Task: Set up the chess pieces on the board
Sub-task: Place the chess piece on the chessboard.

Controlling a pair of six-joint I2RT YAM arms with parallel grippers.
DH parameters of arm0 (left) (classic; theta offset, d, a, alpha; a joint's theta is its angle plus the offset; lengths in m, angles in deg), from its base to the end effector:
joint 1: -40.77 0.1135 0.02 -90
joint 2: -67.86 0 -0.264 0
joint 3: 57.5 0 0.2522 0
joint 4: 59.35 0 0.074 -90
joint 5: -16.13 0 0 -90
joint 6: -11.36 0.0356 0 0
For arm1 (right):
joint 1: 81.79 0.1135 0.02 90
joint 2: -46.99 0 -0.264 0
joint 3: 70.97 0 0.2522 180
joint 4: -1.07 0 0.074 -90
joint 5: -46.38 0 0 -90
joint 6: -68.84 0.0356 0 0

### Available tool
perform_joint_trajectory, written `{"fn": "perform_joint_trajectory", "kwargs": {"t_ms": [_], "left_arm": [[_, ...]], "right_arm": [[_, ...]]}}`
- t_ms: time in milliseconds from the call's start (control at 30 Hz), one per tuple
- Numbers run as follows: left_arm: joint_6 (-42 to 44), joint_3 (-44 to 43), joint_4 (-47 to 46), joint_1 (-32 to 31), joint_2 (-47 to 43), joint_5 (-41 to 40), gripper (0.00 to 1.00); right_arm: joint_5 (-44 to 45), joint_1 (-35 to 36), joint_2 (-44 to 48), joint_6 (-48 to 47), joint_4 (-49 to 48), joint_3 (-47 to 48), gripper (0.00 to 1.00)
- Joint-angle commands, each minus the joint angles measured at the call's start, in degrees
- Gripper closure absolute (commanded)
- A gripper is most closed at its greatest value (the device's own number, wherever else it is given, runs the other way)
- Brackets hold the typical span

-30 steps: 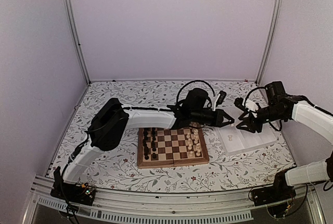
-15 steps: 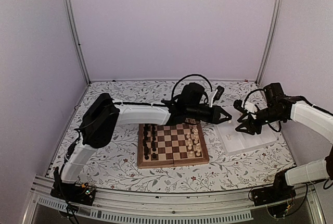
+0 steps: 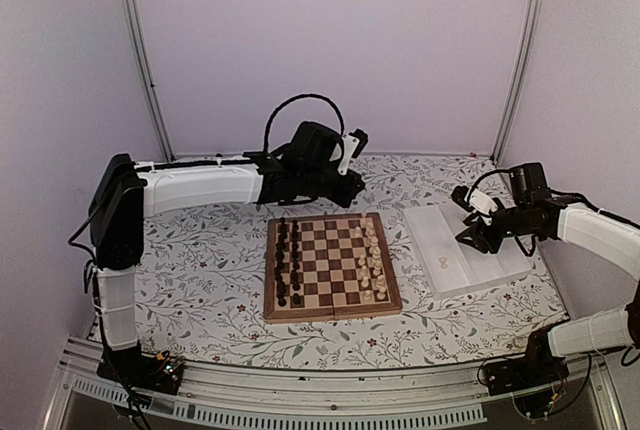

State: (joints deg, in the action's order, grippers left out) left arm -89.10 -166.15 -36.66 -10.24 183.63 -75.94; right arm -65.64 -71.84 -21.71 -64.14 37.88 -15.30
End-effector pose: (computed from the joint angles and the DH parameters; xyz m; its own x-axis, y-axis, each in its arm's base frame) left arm 0.3031 -0.3724 0.2655 -0.4450 0.2614 -0.8565 0.6877 0.7124 -0.1399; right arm 0.2329 0.0544 0.2208 -0.2791 -0.6906 -0.6672 -0.8046 0.5474 -0.2300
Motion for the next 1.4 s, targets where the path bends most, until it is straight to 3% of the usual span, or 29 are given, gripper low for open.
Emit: {"fn": "perform_joint_trajectory", "kwargs": {"t_ms": [0,433,1367], "left_arm": [[3.7,1.9,2.9,1.8,3.8,-3.0,1.0],[4.0,-9.0,6.1,2.2,15.4,-4.8,0.98],[0.8,-11.1,5.9,2.2,20.4,-1.1,0.91]], "right_arm": [[2.8,-0.1,-1.0,1.3,-2.2,-0.7,0.51],[4.3,-0.1,-0.4,0.5,-2.5,-1.7,0.51],[4.6,-0.1,-1.3,0.2,-2.3,-2.0,0.51]]}}
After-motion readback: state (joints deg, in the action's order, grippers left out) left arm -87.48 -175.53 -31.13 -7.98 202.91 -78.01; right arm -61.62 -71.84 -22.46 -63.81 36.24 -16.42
